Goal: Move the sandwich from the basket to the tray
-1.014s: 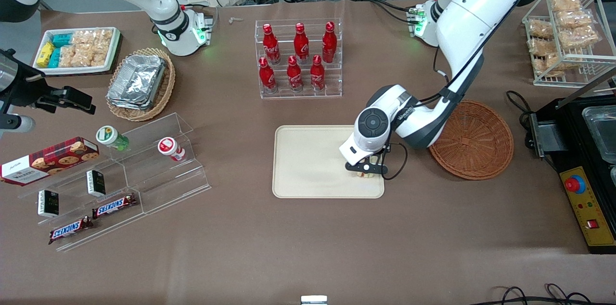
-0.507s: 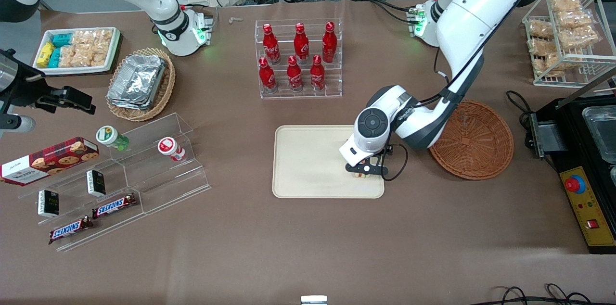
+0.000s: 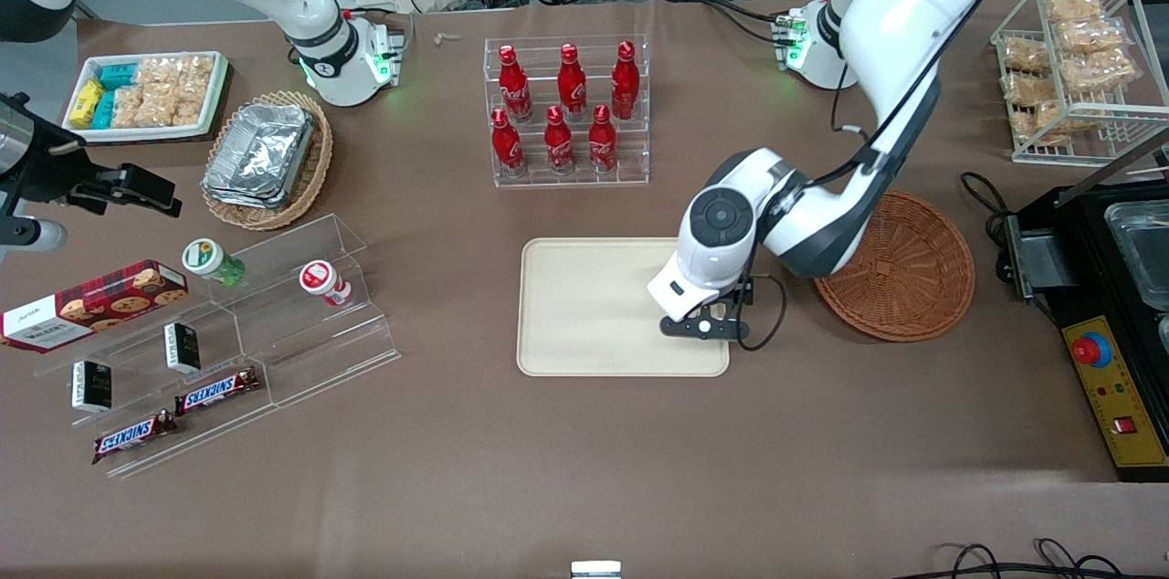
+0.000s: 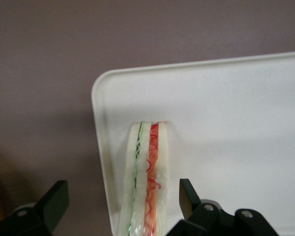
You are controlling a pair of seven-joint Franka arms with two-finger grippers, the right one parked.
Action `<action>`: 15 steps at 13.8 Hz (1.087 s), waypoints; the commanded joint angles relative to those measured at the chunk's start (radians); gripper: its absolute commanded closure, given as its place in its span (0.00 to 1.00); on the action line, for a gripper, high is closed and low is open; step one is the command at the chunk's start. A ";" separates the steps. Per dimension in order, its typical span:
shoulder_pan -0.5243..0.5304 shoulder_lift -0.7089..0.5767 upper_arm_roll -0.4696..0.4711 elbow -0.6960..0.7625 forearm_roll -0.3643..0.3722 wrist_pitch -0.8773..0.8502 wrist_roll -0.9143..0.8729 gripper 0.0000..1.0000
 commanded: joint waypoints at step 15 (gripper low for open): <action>0.248 -0.480 0.230 0.053 -0.389 -0.468 0.684 0.00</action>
